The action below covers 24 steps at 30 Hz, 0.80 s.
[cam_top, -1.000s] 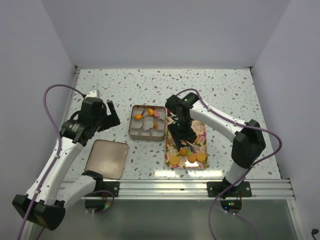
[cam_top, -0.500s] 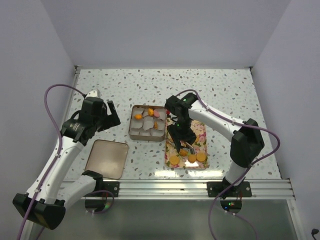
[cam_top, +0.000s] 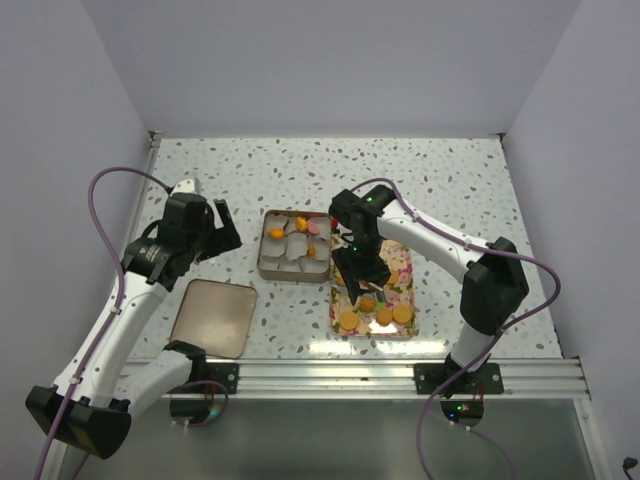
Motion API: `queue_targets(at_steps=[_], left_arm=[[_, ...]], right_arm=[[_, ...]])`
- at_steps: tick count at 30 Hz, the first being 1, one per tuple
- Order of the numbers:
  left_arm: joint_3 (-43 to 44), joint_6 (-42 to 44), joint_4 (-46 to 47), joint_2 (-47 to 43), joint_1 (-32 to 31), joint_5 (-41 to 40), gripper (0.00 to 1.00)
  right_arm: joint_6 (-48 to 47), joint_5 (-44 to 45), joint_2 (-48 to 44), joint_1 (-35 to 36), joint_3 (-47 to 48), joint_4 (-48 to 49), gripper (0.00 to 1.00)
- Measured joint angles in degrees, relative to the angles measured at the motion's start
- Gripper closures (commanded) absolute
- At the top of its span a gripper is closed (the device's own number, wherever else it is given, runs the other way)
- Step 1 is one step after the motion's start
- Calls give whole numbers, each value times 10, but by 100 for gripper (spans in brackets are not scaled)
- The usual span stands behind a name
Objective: Pack the cookies
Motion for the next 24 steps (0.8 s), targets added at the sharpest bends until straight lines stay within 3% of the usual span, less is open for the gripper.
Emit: queue_targets(at_steps=[15, 24], left_arm=[[0, 0, 0, -6, 0, -4, 6], [0, 0, 0, -8, 0, -7, 6]], right_arm=[[-10, 28, 9, 0, -12, 2, 48], [-14, 23, 15, 0, -13, 2, 62]])
